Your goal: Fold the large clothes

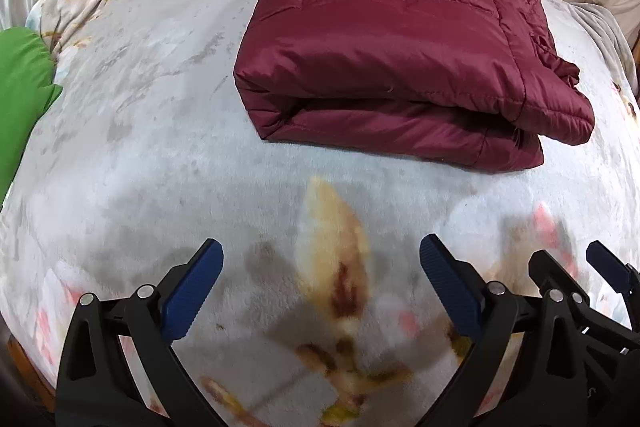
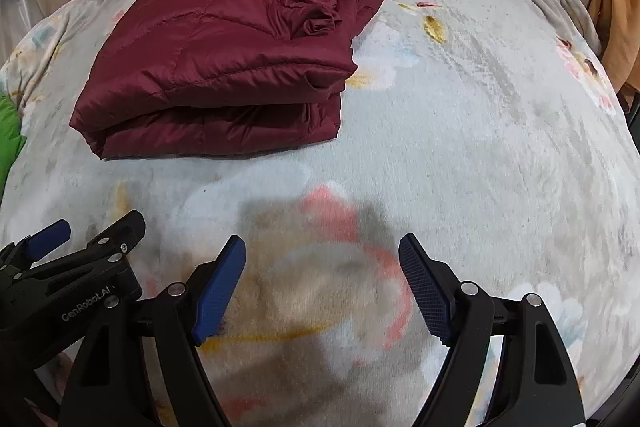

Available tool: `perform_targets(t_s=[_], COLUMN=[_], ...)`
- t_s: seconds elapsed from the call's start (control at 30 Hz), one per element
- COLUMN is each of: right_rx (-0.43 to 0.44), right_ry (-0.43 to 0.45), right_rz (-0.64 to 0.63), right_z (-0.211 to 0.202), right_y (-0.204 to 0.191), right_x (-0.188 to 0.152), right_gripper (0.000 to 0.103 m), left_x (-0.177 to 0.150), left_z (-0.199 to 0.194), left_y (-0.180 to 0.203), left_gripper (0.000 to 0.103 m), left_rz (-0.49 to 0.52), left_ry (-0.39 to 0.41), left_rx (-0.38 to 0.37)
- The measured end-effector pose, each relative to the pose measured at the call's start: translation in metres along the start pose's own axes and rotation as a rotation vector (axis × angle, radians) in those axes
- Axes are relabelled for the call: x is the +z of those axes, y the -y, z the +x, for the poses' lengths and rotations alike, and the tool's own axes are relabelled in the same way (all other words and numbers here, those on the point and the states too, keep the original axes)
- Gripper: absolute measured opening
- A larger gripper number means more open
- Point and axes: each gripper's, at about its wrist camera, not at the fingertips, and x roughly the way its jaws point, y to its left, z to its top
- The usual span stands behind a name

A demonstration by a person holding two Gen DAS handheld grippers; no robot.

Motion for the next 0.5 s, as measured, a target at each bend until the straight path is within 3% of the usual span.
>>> perform_targets(t_s=[0.5], right_rx=[-0.007], right_ry=[0.011], right_rz=[0.008], right_z=[-0.001], right_y=[-0.001], right_x=[0.002], right_gripper=[0.078], left_x=[-0.001], left_z=[-0.012], left_y=[0.001], left_gripper=[0.093], left_rz=[0.021], left_ry=[0.027], left_rx=[0.019])
